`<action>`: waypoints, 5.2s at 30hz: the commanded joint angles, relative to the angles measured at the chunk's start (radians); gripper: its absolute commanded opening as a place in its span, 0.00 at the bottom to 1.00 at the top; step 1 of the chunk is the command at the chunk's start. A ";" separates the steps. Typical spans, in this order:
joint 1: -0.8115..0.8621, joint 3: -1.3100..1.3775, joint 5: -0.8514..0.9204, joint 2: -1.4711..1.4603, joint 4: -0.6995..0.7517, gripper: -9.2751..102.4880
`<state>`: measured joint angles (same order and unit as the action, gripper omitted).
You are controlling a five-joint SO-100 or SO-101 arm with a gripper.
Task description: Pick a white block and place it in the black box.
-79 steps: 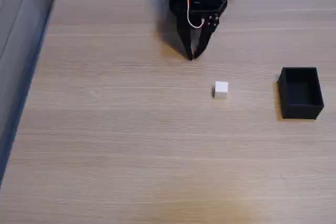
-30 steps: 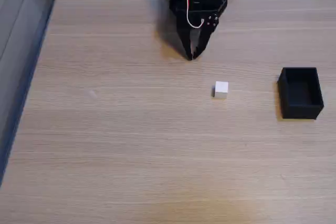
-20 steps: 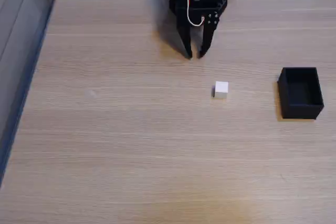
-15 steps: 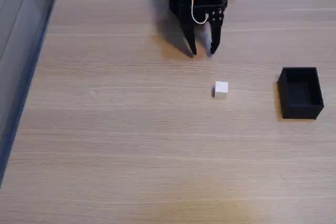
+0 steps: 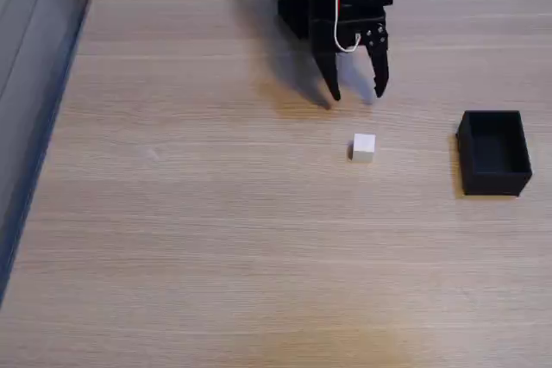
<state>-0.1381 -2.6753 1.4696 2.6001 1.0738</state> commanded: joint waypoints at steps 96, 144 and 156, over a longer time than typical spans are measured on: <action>-0.451 0.719 -0.189 -0.597 -0.035 0.08; -0.218 0.541 0.020 -0.440 -0.066 0.08; 0.051 -0.084 0.155 0.074 -0.138 0.08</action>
<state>-0.1212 -2.6584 1.6137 2.5341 0.9403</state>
